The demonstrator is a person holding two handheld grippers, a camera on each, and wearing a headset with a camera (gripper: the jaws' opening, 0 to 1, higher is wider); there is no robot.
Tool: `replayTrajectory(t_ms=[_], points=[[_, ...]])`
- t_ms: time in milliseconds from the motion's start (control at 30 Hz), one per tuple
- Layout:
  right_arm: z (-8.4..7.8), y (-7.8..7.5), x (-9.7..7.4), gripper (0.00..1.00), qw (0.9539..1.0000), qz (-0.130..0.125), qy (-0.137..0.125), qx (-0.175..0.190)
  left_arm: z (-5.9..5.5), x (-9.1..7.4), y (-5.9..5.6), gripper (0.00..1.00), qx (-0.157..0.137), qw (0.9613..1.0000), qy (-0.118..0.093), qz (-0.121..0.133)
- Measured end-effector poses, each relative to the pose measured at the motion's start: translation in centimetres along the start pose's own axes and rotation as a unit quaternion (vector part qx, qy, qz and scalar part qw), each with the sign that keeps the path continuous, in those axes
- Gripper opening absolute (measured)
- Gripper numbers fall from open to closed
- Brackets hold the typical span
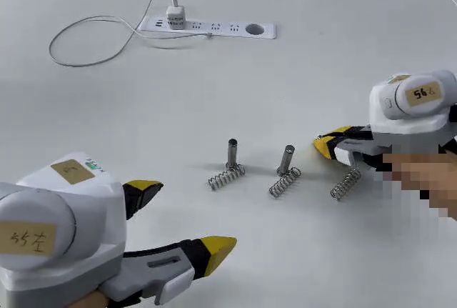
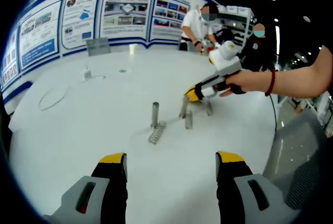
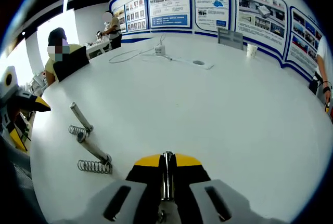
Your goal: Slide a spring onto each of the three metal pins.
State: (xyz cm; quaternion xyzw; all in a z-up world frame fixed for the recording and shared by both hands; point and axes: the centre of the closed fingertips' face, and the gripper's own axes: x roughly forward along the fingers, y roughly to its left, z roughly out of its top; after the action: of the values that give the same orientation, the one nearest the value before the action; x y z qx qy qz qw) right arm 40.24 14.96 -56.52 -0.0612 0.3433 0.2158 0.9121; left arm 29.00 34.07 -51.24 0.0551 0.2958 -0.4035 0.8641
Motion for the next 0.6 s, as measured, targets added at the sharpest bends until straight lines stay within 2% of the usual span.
replayTrajectory(t_ms=[100,167,267,600], points=[[0.0,-0.2,0.1,0.09,0.9999,-0.008,-0.003,0.006,0.0,0.0,-0.1,0.7,0.001,1.0,0.001,-0.001],[0.1,-0.2,0.1,0.09,0.9996,-0.01,-0.007,0.027,0.1,0.0,-0.1,0.7,0.001,1.0,-0.001,0.0],[0.3,-0.2,-0.1,0.09,0.999,-0.01,-0.018,0.039,0.2,-0.1,-0.1,0.7,0.001,1.0,-0.003,0.001],[1.5,0.0,-1.8,0.09,0.9982,-0.013,-0.039,0.043,0.3,-0.4,0.0,0.7,0.0,1.0,-0.007,0.004]])
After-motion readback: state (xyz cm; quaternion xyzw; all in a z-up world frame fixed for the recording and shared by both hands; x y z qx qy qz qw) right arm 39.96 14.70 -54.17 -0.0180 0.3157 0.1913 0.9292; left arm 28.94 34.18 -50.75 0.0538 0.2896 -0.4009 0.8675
